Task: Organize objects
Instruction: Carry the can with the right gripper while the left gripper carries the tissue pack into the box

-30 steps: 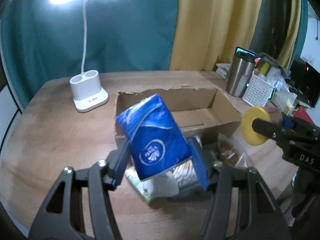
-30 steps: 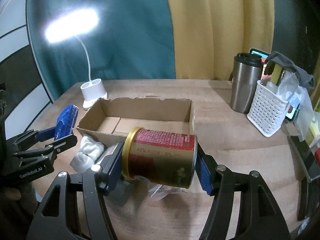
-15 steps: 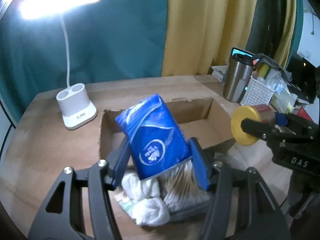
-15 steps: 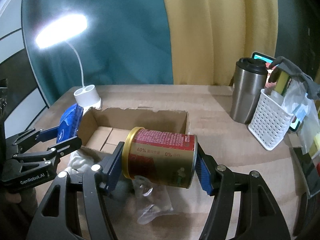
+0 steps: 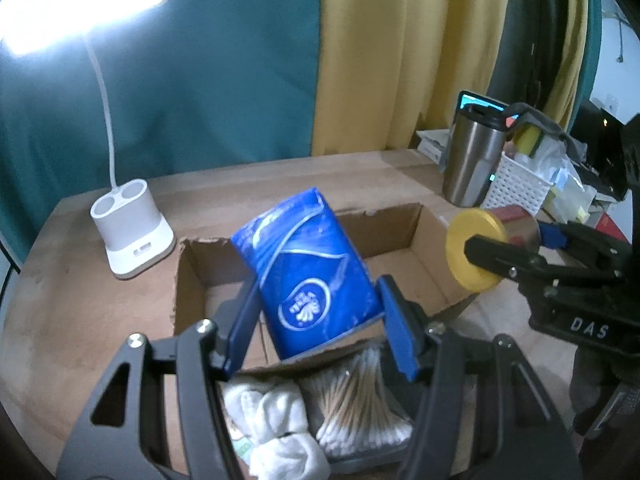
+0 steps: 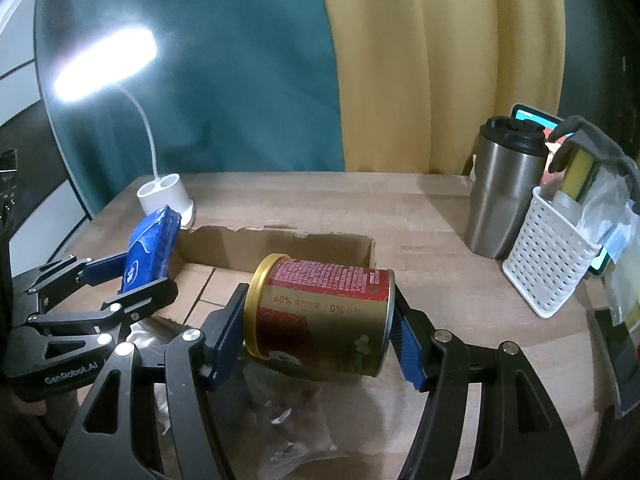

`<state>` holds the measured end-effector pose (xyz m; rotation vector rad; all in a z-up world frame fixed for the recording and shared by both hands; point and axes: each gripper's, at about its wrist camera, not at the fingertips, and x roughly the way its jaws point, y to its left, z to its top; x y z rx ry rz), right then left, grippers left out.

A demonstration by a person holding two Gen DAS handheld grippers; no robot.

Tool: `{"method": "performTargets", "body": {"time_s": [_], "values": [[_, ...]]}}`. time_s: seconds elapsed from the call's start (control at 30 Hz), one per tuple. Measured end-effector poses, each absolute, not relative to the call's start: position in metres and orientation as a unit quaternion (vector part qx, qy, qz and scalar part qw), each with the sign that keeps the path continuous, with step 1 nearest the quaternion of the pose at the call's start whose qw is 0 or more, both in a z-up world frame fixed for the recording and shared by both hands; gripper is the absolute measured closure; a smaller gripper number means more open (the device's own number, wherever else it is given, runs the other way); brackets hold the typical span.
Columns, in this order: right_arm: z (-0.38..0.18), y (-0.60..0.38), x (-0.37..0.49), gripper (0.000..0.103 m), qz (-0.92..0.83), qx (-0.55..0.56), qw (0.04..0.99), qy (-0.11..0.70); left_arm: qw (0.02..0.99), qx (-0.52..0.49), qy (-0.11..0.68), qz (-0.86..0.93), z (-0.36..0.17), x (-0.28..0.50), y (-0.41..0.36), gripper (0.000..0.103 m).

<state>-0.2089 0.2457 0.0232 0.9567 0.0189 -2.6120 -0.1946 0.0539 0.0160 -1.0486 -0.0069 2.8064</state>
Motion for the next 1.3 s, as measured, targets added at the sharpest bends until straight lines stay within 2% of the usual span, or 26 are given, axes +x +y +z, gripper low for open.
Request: {"method": "performTargets", "body": {"time_s": [0.97, 1.3], "values": [[-0.004, 0.229, -0.234, 0.035, -0.902, 0.381, 0.203, 0.002, 0.074, -0.371, -0.021, 0.925, -0.007, -0.212, 0.052, 0.044], [-0.020, 0.232, -0.239, 0.035, -0.891, 0.413, 0.187, -0.010, 0.085, -0.395, -0.006, 0.915, -0.024, -0.226, 0.062, 0.043]]}}
